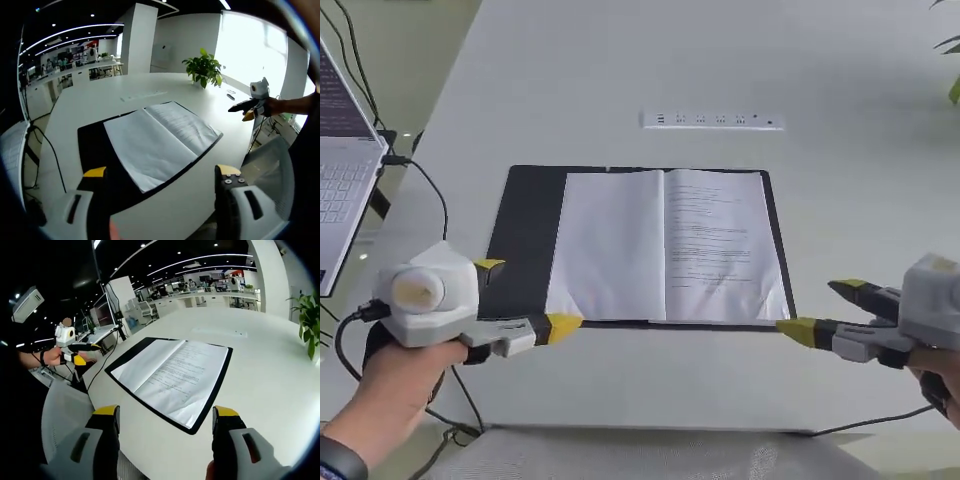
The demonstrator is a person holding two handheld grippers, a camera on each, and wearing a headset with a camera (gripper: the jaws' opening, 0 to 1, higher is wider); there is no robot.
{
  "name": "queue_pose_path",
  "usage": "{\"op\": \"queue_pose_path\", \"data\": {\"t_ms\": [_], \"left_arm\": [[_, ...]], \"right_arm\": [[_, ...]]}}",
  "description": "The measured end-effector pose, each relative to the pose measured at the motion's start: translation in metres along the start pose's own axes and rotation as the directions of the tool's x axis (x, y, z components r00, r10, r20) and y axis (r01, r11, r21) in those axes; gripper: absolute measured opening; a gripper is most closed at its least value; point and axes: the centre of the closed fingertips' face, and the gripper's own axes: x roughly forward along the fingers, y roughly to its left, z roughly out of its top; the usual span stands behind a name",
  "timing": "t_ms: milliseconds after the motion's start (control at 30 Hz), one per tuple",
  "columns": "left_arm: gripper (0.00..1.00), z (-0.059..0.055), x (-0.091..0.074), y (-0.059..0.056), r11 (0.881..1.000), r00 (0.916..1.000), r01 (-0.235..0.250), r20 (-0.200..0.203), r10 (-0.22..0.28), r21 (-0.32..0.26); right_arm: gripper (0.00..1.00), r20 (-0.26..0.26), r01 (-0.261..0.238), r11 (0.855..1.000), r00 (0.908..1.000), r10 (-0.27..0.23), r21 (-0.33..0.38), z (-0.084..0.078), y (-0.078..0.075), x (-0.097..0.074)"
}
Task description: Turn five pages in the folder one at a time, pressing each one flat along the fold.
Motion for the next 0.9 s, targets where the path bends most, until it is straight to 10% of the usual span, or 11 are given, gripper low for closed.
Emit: {"op": "queue_pose_path", "data": {"t_ms": [500, 900], "left_arm": [[0.89, -0.004, -0.008, 0.002, 1.000, 0.9998, -0.020, -0.004, 0.020, -0.013], [0.89, 0.018, 0.011, -0.008, 1.000, 0.9997, 0.022, 0.007, -0.022, 0.013]], "right_arm": [[0.80, 0.010, 0.014, 1.000, 0.9998, -0.015, 0.005, -0.001, 0.002, -0.006], [0.81, 0.017, 0.032, 0.999, 0.9993, -0.033, 0.019, -0.003, -0.001, -0.011]]}}
